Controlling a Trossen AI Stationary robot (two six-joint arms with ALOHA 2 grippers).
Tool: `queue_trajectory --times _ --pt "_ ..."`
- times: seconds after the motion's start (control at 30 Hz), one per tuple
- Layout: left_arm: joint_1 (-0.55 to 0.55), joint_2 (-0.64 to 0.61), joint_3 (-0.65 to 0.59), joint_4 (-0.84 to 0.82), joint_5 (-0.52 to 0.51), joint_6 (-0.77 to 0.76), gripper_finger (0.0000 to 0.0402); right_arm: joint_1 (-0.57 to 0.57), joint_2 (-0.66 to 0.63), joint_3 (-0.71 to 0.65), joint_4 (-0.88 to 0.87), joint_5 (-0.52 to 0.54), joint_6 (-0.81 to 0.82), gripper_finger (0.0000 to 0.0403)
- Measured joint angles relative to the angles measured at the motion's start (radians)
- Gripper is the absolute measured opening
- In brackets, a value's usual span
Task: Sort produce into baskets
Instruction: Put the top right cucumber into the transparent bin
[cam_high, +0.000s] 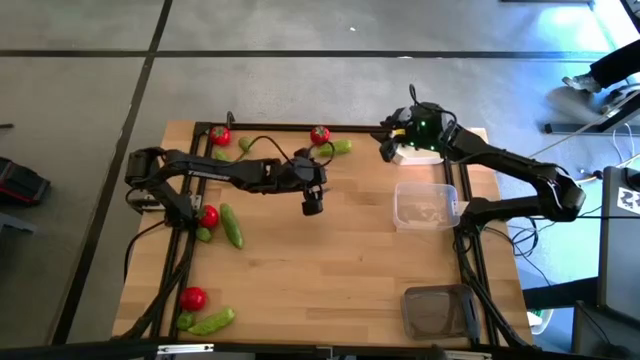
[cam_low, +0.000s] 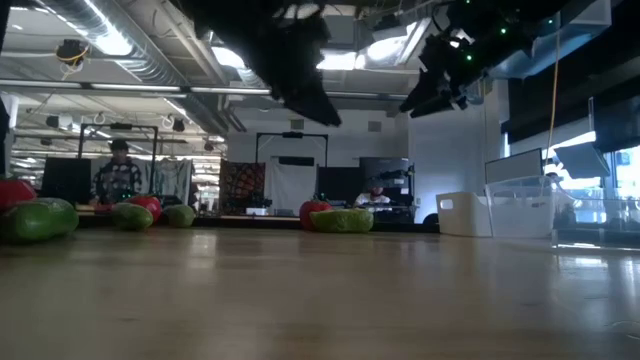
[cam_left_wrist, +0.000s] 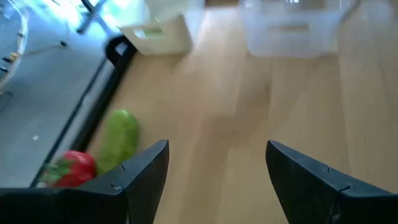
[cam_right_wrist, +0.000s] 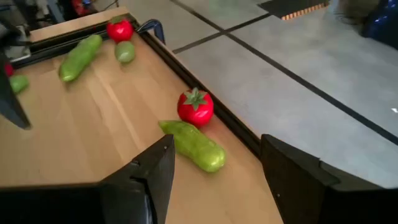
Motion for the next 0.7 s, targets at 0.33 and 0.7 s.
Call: queue_trajectory --times 0.33,0.7 --pt "0.028 -0.266 -0.152 -0.021 -0.005 -0.014 0.0265 0.035 0.021 0.0 0.011 -0.015 -0.02 0.0218" --pt "0.061 -0.432 -0.384 0.072 -0.004 -0.099 0.0265 0.066 0.165 0.002 0.156 -0.076 -0.023 0.0229"
